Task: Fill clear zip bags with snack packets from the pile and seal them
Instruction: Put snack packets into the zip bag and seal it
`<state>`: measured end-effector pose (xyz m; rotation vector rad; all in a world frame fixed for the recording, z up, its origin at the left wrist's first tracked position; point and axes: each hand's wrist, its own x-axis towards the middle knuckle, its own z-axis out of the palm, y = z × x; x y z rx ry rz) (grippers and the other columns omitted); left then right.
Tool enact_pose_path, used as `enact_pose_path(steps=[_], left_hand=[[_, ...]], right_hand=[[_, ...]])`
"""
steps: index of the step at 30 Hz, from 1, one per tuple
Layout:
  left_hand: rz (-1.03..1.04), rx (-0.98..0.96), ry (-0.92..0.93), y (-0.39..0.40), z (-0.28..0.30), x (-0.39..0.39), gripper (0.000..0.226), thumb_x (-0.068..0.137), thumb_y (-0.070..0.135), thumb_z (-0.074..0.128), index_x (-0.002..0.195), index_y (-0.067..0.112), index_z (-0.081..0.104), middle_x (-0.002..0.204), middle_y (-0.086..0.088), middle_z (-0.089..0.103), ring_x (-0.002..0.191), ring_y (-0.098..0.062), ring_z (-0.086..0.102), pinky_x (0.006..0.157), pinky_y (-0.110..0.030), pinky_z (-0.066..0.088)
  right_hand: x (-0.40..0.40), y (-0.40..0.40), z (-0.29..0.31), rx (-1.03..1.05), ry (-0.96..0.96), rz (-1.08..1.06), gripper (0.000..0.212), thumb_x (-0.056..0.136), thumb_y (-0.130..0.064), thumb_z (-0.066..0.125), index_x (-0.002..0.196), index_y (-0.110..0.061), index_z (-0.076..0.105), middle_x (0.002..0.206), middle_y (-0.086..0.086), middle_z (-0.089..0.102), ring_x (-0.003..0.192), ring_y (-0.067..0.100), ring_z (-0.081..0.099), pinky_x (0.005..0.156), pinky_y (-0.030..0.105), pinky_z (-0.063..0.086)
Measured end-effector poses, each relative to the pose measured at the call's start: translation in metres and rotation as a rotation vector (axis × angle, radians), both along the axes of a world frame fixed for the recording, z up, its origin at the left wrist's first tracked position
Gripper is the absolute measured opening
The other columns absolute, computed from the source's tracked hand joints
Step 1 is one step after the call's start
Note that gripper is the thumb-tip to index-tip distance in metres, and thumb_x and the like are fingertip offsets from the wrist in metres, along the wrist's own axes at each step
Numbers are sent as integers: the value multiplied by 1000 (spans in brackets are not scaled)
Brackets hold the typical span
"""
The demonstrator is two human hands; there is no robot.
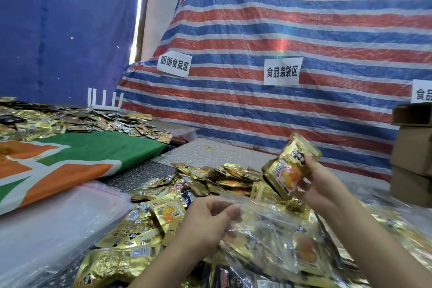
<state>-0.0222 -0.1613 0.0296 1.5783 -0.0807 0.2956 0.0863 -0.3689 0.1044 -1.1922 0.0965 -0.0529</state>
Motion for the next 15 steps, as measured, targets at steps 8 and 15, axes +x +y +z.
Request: enact_pose_path(steps=[8, 15], left_hand=[[1, 107, -67, 1, -1, 0, 7, 87, 21, 71, 82, 20, 76, 78, 2, 76, 57, -11, 68, 54, -18, 50], [-6, 104, -129, 1, 0, -2, 6, 85, 15, 73, 81, 14, 76, 68, 2, 74, 54, -4, 64, 50, -13, 48]], right_hand=[[-39, -20, -6, 377, 43, 94, 33, 101, -27, 53, 122, -2, 59, 107, 13, 71, 100, 23, 71, 90, 39, 56], [-53, -14, -1, 376, -118, 190, 38, 83, -8, 61, 120, -1, 57, 96, 18, 74, 85, 24, 74, 72, 36, 57]])
